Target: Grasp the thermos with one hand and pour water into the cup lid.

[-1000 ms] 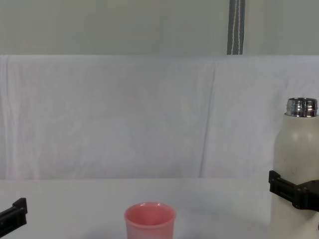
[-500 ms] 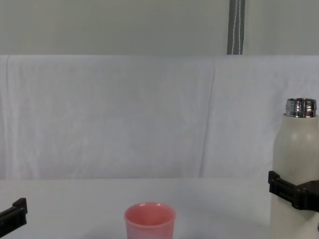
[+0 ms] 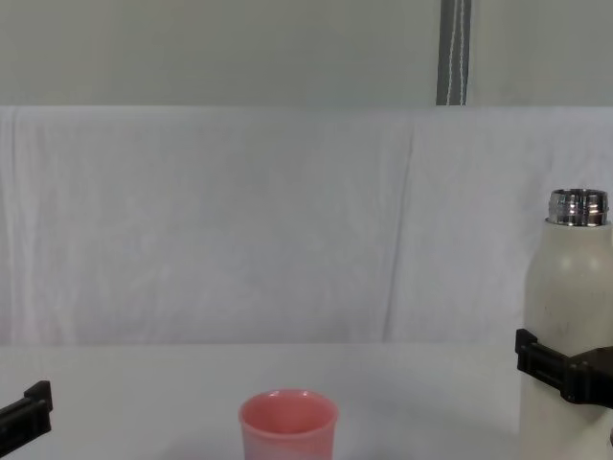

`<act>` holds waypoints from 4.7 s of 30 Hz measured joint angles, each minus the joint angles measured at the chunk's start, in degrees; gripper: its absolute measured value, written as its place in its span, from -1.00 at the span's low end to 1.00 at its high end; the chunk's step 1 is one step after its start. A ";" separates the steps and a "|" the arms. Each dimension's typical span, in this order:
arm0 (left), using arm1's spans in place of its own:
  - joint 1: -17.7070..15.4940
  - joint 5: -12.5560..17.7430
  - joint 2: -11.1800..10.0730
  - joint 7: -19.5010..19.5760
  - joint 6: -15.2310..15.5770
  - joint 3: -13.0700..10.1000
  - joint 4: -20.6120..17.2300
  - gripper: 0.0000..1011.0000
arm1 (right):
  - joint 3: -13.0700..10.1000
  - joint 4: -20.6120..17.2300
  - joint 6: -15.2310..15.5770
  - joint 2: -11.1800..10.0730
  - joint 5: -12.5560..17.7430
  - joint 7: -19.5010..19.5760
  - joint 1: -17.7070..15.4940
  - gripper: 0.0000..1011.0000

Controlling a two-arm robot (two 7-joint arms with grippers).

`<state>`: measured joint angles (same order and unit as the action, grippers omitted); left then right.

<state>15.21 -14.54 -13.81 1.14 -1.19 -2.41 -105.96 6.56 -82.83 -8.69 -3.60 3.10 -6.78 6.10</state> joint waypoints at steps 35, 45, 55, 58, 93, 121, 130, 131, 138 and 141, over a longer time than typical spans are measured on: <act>0.00 0.00 0.00 0.00 0.00 0.00 0.00 0.98 | -0.13 -1.36 0.40 -0.16 0.11 0.05 -0.70 0.98; 0.00 0.00 0.00 0.00 0.00 0.00 0.00 0.98 | -0.28 -2.94 0.91 -0.38 0.09 0.25 -1.77 0.98; 0.00 0.00 0.00 0.00 0.00 0.00 0.00 0.98 | -0.44 -5.10 1.31 -0.53 -0.20 0.68 -3.69 0.98; 0.00 0.00 0.01 0.00 0.00 0.00 0.00 0.98 | -0.56 -6.01 1.43 -0.69 -0.37 0.73 -4.54 0.98; 0.00 0.00 0.00 0.00 0.00 0.00 0.00 0.98 | 1.32 -13.43 1.78 -2.86 -0.94 -1.43 -14.17 0.98; 0.00 0.00 0.00 0.00 0.00 0.00 0.00 0.98 | 3.81 -10.97 -0.25 -3.12 0.89 -3.22 -13.76 0.98; 0.00 0.00 0.00 0.00 0.00 0.00 0.00 0.98 | 3.73 -10.98 -0.24 -3.09 0.89 -3.17 -13.79 0.98; 0.00 0.00 0.00 0.00 0.00 0.00 0.00 0.98 | 3.73 -10.98 -0.24 -3.09 0.89 -3.17 -13.80 0.98; 0.00 0.00 0.00 0.00 0.00 0.00 0.00 0.98 | 3.69 -11.01 -0.21 -3.07 0.88 -3.11 -13.83 0.98; 0.00 0.00 0.00 0.00 0.00 0.00 0.00 0.98 | 3.67 -11.03 -0.19 -3.07 0.88 -3.08 -13.83 0.98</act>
<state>15.21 -14.54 -13.80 1.14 -1.19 -2.41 -105.95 10.23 -93.86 -8.88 -6.67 3.98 -9.87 -7.73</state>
